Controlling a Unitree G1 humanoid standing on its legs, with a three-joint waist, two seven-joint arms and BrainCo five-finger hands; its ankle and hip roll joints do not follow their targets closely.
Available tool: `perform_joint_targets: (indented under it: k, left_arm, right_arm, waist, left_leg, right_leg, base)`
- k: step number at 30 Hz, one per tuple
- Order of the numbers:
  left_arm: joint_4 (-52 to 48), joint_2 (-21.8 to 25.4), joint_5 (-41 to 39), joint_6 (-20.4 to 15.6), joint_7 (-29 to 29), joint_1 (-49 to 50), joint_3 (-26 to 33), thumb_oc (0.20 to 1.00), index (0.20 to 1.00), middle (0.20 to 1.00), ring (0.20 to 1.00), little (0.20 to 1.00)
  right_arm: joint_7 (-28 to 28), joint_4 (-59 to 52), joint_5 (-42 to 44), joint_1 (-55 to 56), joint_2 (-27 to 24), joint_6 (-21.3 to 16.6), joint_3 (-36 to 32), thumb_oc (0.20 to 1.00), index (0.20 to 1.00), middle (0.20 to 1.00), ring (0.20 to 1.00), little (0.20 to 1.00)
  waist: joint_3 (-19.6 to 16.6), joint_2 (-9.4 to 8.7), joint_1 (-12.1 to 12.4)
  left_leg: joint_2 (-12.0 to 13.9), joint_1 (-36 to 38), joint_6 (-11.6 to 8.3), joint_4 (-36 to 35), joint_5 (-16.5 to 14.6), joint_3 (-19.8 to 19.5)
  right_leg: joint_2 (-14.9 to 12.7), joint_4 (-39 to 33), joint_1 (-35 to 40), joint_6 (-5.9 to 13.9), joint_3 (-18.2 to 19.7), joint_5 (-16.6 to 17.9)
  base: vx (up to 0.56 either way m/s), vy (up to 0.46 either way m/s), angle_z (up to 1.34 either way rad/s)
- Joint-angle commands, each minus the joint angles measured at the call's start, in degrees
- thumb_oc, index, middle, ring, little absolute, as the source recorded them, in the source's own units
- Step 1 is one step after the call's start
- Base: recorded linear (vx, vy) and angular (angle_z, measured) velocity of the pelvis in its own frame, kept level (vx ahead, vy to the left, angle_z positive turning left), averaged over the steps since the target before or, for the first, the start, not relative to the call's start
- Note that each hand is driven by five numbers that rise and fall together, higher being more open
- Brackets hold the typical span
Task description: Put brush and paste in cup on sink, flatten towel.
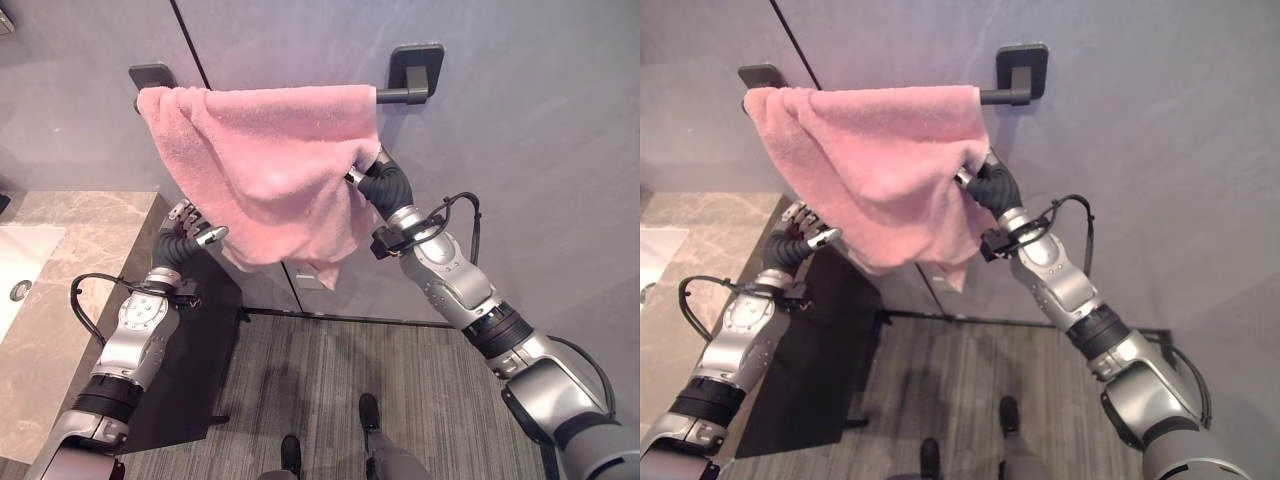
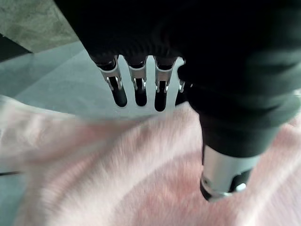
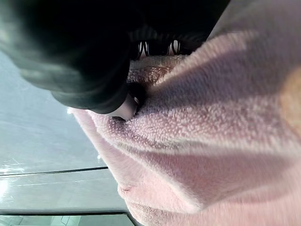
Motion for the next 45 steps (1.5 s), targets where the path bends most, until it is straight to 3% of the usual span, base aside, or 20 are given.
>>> perform_joint_targets:
  k: [1,5,7,8,10,13,16,18,20,21,44,45]
  left_arm:
    - [-0.74,3.83,-2.88,-2.99,1.12,-1.79,0.50,0.834,0.834,0.834,0.834,0.834]
    - [-1.33,3.84,-3.82,-3.50,1.48,-2.37,1.08,0.802,0.802,0.802,0.802,0.802]
    - [-1.35,3.86,-4.05,-3.66,1.64,-2.85,1.16,0.702,0.702,0.702,0.702,0.702]
    - [-1.32,3.69,-4.22,-3.80,1.71,-3.12,1.15,0.561,0.561,0.561,0.561,0.561]
    - [-1.37,3.63,-4.14,-3.90,1.95,-3.72,0.96,0.479,0.479,0.479,0.479,0.479]
    - [-1.51,3.62,-4.00,-3.92,2.01,-4.19,0.92,0.536,0.536,0.536,0.536,0.536]
    - [-2.32,3.62,-3.54,-4.24,2.74,-5.27,0.89,0.715,0.715,0.715,0.715,0.715]
    - [-3.02,3.39,-3.70,-4.40,3.01,-5.50,0.84,0.890,0.890,0.890,0.890,0.890]
    - [-3.17,3.20,-3.62,-4.50,3.34,-5.84,0.84,0.931,0.931,0.931,0.931,0.931]
    - [-3.17,3.20,-3.62,-4.50,3.34,-5.84,0.84,1.000,1.000,1.000,1.000,1.000]
    - [0.26,-1.03,-8.47,-4.04,2.51,-5.19,1.28,1.000,1.000,1.000,1.000,1.000]
    - [1.40,-1.60,-10.39,-4.01,2.23,-6.12,1.03,0.937,0.937,0.937,0.937,0.937]
  right_arm:
    - [0.14,-2.12,1.31,-3.84,1.99,-2.45,-2.41,0.200,0.200,0.200,0.200,0.200]
    - [0.17,-2.74,1.80,-3.77,1.74,-2.73,-2.41,0.200,0.200,0.200,0.200,0.200]
    - [0.20,-2.89,1.76,-3.67,1.75,-2.74,-2.32,0.200,0.200,0.200,0.200,0.200]
    - [0.23,-2.92,1.77,-3.56,1.75,-2.75,-2.30,0.200,0.200,0.200,0.200,0.200]
    - [0.33,-3.24,1.98,-3.36,1.63,-2.86,-2.25,0.200,0.200,0.200,0.200,0.200]
    - [0.52,-3.80,2.24,-3.04,1.45,-3.05,-2.40,0.200,0.200,0.200,0.200,0.200]
    - [0.90,-4.54,3.75,-2.45,1.65,-3.26,-2.24,0.200,0.200,0.200,0.200,0.200]
    - [1.42,-5.05,5.15,-1.79,1.80,-3.11,-2.07,0.200,0.200,0.200,0.200,0.200]
    - [1.93,-5.52,6.17,-1.02,1.83,-3.02,-1.69,0.200,0.200,0.200,0.200,0.200]
    - [1.93,-5.52,6.17,-1.02,1.83,-3.02,-1.69,0.200,0.200,0.200,0.200,0.200]
    - [3.16,-10.31,8.07,5.65,0.55,-2.88,-2.81,0.200,0.200,0.200,0.200,0.200]
    - [2.98,-10.29,8.35,5.48,0.35,-3.14,-2.64,0.200,0.200,0.200,0.200,0.200]
  waist:
    - [-2.46,-1.70,0.09]
    - [-2.64,-1.65,0.12]
    - [-2.64,-1.64,0.08]
    - [-2.66,-1.65,0.02]
    - [-2.70,-1.66,-0.03]
    - [-2.66,-1.61,-0.11]
    - [-2.52,-1.68,-0.18]
    - [-2.44,-1.71,-0.31]
    - [-2.32,-1.71,-0.41]
    - [-2.32,-1.71,-0.41]
    - [-1.68,-1.93,-1.43]
    - [-1.46,-2.00,-1.70]
  left_leg:
    - [0.15,1.19,-0.39,0.24,1.77,0.71]
    - [0.08,1.48,-0.32,0.24,1.64,0.53]
    - [0.04,1.68,-0.29,0.24,1.58,0.45]
    - [0.01,1.74,-0.28,0.24,1.56,0.39]
    - [-0.03,1.75,-0.29,0.24,1.52,0.28]
    - [-0.04,1.76,-0.29,0.24,1.49,0.28]
    - [-0.05,1.71,-0.27,0.24,1.49,0.20]
    - [-0.11,1.65,-0.27,0.24,1.47,0.22]
    - [-0.11,1.56,-0.31,0.24,1.50,0.20]
    - [-0.11,1.55,-0.31,0.24,1.50,0.20]
    - [0.67,2.47,-0.72,0.24,1.56,0.08]
    - [0.80,2.32,-0.82,0.24,1.59,0.04]
  right_leg:
    - [-5.49,-0.15,4.61,5.90,3.17,-5.53]
    - [-5.56,-0.03,5.14,5.78,2.87,-5.87]
    - [-5.59,-0.01,5.38,5.76,2.77,-5.95]
    - [-5.61,-0.01,5.47,5.76,2.73,-5.95]
    - [-5.59,0.01,5.55,5.71,2.66,-6.05]
    - [-5.61,0.06,5.57,5.68,2.58,-6.10]
    - [-5.71,0.05,5.52,5.70,2.47,-6.04]
    - [-5.73,0.03,5.41,5.69,2.52,-6.01]
    - [-5.71,-0.01,5.33,5.73,2.52,-6.00]
    - [-5.71,-0.01,5.33,5.73,2.52,-6.00]
    - [-5.20,1.08,6.51,5.39,1.56,-7.57]
    - [-5.12,1.21,6.43,5.33,1.46,-7.62]
  base:
    - [0.01,-0.004,0.04]
    - [0.00,0.000,0.00]
    - [0.00,0.000,0.00]
    - [0.00,0.000,0.00]
    - [0.00,0.000,0.00]
    - [0.00,0.000,0.00]
    - [0.00,0.000,0.00]
    - [0.00,0.000,0.00]
    - [0.00,0.000,0.00]
    - [0.00,0.000,0.00]
    - [0.00,-0.002,0.01]
    - [0.00,0.000,0.00]
